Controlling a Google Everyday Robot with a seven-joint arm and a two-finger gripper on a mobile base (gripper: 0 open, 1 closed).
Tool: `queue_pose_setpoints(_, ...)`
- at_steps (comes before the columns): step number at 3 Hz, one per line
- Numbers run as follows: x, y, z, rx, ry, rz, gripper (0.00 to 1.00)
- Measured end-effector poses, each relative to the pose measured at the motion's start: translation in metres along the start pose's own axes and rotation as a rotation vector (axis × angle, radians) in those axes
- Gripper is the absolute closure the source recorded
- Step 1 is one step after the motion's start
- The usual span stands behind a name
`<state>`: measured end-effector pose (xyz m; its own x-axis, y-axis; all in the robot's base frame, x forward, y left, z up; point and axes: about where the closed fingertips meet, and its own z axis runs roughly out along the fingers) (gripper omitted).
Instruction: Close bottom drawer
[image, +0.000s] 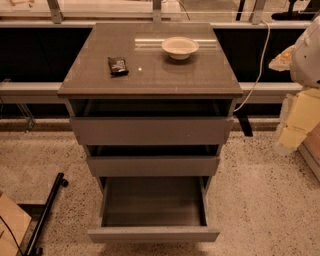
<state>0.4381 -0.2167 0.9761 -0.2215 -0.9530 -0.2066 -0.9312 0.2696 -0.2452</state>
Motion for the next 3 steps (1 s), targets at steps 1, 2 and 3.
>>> queue_pose_setpoints(1,0.0,0.0,0.0,0.0,0.0,0.0,0.0)
queue_pose_setpoints(2,-0.001,-0.001,-0.002,0.008,-0.002,-0.001,0.12)
queue_pose_setpoints(3,-0.001,0.001,0.009,0.001,0.006,-0.003,0.35)
